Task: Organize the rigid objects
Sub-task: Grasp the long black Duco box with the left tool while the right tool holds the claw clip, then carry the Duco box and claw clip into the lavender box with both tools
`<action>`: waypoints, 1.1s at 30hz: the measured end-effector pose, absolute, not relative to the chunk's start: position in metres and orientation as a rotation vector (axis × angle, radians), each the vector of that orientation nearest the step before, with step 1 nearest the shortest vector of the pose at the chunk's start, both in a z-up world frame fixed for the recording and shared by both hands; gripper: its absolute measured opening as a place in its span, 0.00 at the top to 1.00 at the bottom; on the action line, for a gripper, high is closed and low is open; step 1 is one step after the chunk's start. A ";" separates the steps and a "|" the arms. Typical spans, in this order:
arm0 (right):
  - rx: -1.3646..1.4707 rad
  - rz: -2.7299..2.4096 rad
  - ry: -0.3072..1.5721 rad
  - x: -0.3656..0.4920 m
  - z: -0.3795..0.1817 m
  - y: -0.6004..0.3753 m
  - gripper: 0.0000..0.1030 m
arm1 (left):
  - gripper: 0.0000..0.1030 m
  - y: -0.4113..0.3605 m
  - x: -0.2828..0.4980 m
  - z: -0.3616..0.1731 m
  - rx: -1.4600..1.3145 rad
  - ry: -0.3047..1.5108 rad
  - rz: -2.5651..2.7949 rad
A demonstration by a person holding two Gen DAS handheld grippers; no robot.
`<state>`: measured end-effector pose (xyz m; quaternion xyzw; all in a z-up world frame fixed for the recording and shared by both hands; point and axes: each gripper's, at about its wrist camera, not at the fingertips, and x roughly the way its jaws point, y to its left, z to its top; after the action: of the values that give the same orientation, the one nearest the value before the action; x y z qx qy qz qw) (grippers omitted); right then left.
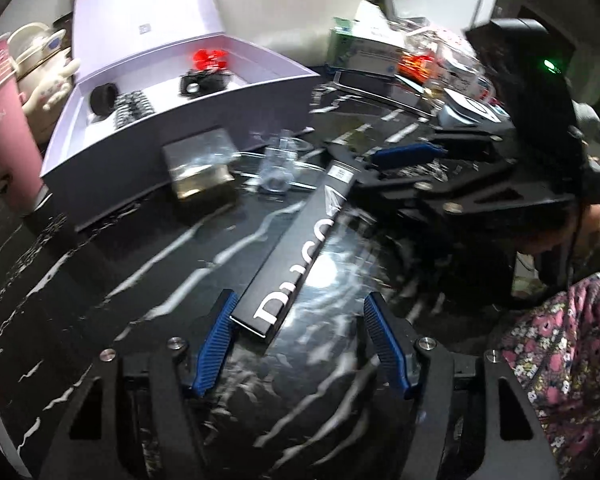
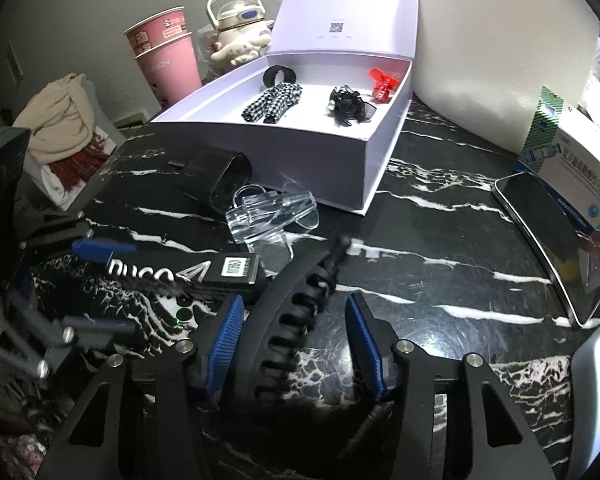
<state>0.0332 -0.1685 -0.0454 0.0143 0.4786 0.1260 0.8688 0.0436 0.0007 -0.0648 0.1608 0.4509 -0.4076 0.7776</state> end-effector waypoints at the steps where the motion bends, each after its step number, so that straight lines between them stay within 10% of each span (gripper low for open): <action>1: 0.013 0.258 0.998 0.033 -0.046 -0.167 0.54 | 0.37 0.000 0.043 -0.065 0.348 0.975 -0.885; 13: 0.022 0.264 1.004 0.029 -0.045 -0.177 0.68 | 0.37 -0.021 0.064 -0.065 0.270 0.962 -0.841; 29: -0.025 0.257 0.974 0.022 -0.046 -0.183 0.50 | 0.82 -0.047 0.073 -0.065 0.299 0.999 -0.760; 33: -0.060 0.221 0.971 0.025 -0.046 -0.183 0.72 | 0.82 -0.044 0.073 -0.065 0.262 1.014 -0.743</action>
<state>0.0246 -0.1825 -0.0464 -0.0287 0.4655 0.1060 0.8782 0.0734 -0.0440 -0.0647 0.1220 0.4729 -0.3466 0.8008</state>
